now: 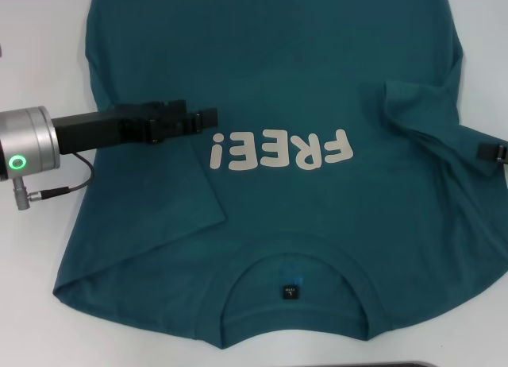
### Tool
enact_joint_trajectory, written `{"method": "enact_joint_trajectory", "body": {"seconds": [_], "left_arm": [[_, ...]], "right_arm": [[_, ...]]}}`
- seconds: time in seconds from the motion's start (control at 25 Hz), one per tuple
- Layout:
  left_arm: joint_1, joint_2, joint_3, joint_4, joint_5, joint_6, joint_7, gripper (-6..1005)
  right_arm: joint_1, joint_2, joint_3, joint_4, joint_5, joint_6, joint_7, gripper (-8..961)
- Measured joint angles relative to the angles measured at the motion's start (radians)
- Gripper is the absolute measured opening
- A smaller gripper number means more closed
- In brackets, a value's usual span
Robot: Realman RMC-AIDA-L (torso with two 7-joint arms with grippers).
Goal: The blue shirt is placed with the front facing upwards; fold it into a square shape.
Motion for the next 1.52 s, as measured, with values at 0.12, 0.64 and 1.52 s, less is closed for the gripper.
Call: {"method": "enact_joint_trajectory", "body": {"seconds": [0.12, 0.64, 1.52], "left_arm": [[0.0, -0.001, 0.0, 0.0, 0.0, 0.0, 0.0, 884], [-0.005, -0.001, 0.0, 0.003, 0.002, 0.0, -0.003, 883], [-0.014, 0.0, 0.002, 0.005, 0.002, 0.001, -0.006, 884]], "right_arm": [[-0.002, -0.003, 0.001, -0.002, 0.0, -0.001, 0.002, 927], [0.018, -0.005, -0.031, -0.01, -0.019, 0.008, 0.066, 928], [0.035, -0.001, -0.05, -0.059, -0.06, 0.007, 0.141, 927]]}}
